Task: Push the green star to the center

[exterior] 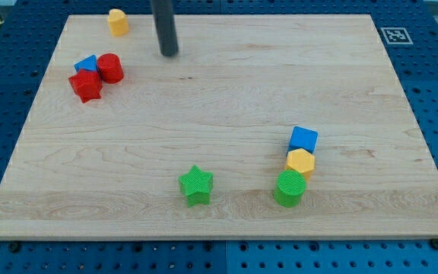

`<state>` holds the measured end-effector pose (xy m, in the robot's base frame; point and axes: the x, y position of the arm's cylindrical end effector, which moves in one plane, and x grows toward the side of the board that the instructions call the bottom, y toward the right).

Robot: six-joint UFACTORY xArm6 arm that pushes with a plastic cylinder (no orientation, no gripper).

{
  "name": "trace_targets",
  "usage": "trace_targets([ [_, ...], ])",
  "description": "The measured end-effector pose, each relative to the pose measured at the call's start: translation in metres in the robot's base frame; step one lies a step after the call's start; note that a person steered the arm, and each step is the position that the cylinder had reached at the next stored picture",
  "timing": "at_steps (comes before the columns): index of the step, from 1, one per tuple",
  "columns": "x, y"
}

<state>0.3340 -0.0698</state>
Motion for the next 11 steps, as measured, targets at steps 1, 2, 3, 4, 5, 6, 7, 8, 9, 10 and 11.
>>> trace_targets([
  [1,0.092,0.015],
  [2,0.121,0.014],
  [3,0.121,0.014],
  [4,0.132,-0.029],
  [5,0.185,-0.071],
  [6,0.257,-0.073],
  [7,0.284,-0.045],
  [8,0.277,-0.024],
  [9,0.274,-0.019],
  [10,0.26,0.004],
  [11,0.242,0.032],
])
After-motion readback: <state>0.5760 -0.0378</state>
